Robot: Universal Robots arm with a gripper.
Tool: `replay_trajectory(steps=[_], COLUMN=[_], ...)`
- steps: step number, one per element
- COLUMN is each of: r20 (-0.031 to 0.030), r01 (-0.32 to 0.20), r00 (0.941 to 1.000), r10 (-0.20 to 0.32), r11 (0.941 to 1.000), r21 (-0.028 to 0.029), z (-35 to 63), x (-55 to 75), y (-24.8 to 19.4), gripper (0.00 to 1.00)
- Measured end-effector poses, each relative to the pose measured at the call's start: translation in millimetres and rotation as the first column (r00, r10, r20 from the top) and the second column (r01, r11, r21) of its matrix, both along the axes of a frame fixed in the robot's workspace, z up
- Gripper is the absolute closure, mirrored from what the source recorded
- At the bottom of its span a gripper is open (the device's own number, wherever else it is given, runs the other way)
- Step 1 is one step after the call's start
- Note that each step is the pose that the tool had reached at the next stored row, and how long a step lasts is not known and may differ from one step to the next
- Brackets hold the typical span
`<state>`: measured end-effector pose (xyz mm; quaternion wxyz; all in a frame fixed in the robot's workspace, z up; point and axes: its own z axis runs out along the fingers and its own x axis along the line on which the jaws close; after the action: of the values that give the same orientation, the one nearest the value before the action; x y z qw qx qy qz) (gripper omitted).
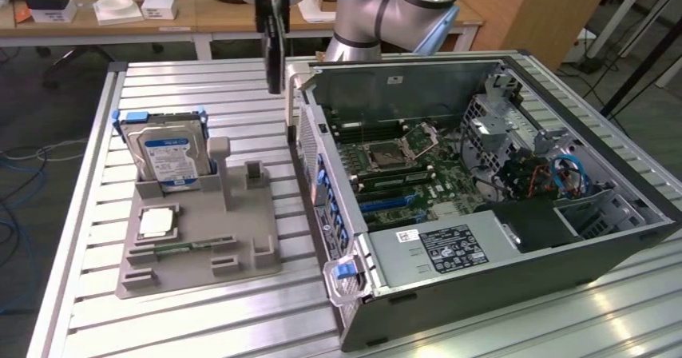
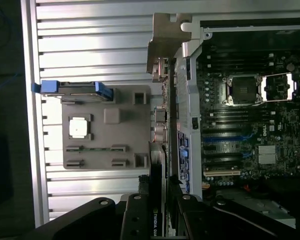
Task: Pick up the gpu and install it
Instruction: 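Pick up the gpu and move the gpu toward the slot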
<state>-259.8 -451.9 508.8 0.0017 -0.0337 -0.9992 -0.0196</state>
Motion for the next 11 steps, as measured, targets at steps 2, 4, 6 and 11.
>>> replay_trajectory(steps=[2, 4, 6, 11], r20=[-0.0006, -0.0009, -0.0011, -0.0014], r01=[-0.002, -0.004, -0.006, -0.011], r00=[1.0000, 1.0000, 1.0000, 0.9999], r10=[0.002, 0.004, 0.006, 0.011], r11=[1.0000, 1.0000, 1.0000, 0.9999], r21=[-0.0001, 0.0000, 0.0000, -0.0001], z=[0.0, -0.1, -0.2, -0.3], x=[7.7, 14.7, 21.7, 35.0], y=[0.0, 0.0, 0.0, 0.0], gripper=[0.74, 0.74, 0.74, 0.74])
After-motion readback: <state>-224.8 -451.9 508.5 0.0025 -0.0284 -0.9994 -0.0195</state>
